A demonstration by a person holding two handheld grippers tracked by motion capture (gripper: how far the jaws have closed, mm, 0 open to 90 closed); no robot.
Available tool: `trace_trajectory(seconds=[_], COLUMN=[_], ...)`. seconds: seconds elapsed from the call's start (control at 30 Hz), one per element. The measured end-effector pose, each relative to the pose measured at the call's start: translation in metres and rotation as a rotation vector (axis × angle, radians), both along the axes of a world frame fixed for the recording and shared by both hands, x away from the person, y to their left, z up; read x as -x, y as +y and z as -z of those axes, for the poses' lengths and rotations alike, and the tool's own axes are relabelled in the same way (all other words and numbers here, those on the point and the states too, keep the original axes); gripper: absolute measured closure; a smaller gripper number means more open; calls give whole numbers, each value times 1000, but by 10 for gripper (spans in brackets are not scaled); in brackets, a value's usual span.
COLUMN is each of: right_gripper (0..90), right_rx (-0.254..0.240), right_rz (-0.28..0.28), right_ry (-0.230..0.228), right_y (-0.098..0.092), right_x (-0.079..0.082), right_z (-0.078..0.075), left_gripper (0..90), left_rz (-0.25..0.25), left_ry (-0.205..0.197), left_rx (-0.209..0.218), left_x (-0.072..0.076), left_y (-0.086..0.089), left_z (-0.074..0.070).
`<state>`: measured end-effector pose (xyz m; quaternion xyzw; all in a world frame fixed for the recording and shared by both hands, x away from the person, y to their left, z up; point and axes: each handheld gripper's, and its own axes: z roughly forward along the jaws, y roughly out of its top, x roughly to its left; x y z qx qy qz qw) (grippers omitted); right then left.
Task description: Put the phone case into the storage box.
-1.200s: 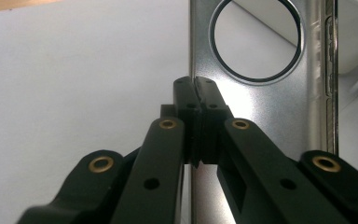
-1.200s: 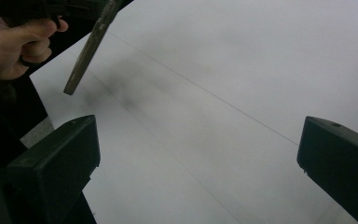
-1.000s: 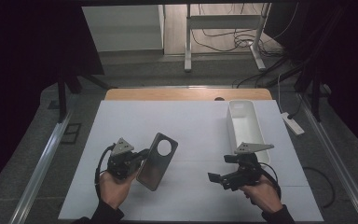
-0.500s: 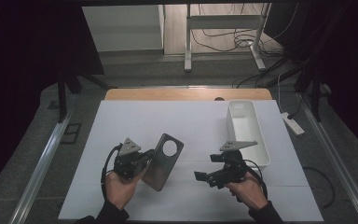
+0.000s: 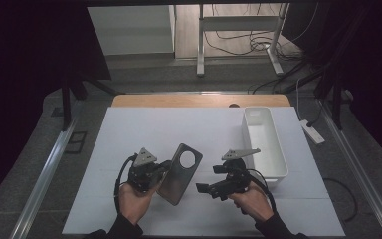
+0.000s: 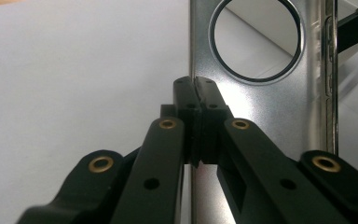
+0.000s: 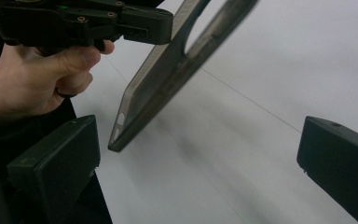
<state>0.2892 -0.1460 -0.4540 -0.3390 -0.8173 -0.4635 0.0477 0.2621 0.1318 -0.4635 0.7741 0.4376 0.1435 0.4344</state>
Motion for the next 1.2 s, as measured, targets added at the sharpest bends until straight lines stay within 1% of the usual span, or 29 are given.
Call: trace_trajectory(seconds=[0.33,0.53,0.83,0.97,1.07,1.2], right_gripper=[3,13,13,10,32,118], right_rx=[8,-25,-26,-34,-29,-31], right_rz=[-3,-7,-6,-9,0,15], right_ry=[31,67,91,119,124,133], right_y=[15,22,32,36,38,39], right_x=[-3,-7,-11,-12,-13,-14], right_z=[3,6,12,14,16,18], left_gripper=[889,889,889,889,889,889], left_rz=[14,21,27,26,26,26], left_ry=[6,8,6,3,2,2], left_rx=[13,19,21,23,24,27], left_x=[1,2,3,3,4,4], left_y=[-10,-13,-14,-15,-15,-15], left_z=[-1,-1,-1,-2,-2,-2])
